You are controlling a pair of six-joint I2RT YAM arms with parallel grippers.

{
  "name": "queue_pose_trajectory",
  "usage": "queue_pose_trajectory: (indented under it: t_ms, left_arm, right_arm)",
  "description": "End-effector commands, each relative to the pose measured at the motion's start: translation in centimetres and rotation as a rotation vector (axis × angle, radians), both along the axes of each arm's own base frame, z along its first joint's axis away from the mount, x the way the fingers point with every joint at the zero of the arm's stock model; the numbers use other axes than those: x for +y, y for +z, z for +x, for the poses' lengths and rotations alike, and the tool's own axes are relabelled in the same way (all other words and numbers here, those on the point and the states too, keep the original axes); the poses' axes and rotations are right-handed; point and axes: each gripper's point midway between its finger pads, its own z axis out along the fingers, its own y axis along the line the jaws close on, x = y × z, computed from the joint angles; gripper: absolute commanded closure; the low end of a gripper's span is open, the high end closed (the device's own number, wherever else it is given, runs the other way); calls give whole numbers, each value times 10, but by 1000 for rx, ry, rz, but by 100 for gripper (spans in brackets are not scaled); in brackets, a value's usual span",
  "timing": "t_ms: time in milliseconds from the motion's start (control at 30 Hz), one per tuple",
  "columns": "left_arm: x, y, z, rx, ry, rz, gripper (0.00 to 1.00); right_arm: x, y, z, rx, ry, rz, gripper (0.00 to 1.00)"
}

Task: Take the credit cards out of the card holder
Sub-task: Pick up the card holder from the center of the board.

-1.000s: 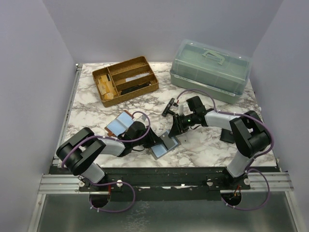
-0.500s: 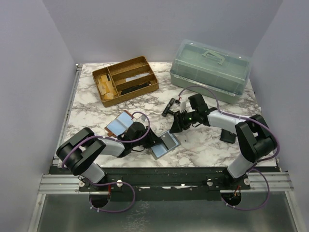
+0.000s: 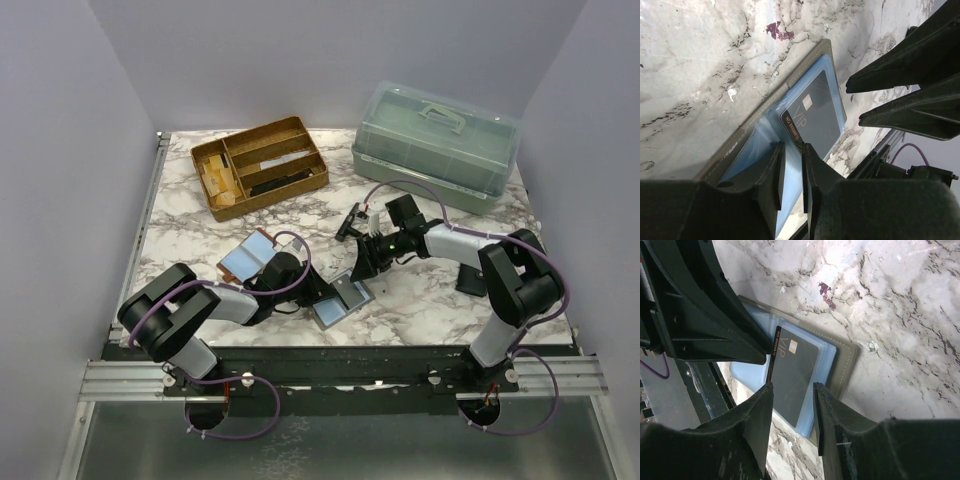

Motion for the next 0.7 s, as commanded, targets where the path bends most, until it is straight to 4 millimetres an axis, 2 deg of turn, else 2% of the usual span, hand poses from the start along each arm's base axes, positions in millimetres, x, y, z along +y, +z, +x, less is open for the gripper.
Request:
queue_pose_trajectory:
  t_ms: [0, 367, 667]
  left_arm:
    - [9, -21, -8, 47, 0, 55, 74]
    - [8, -21, -8, 47, -3, 47, 74]
    - [7, -20, -8, 45, -6, 40, 75]
  right_arm:
    - [-3, -9, 4, 11, -10, -41, 57]
    - [0, -16, -4, 73, 15, -43, 62]
    - [9, -1, -13, 96, 63, 37, 68]
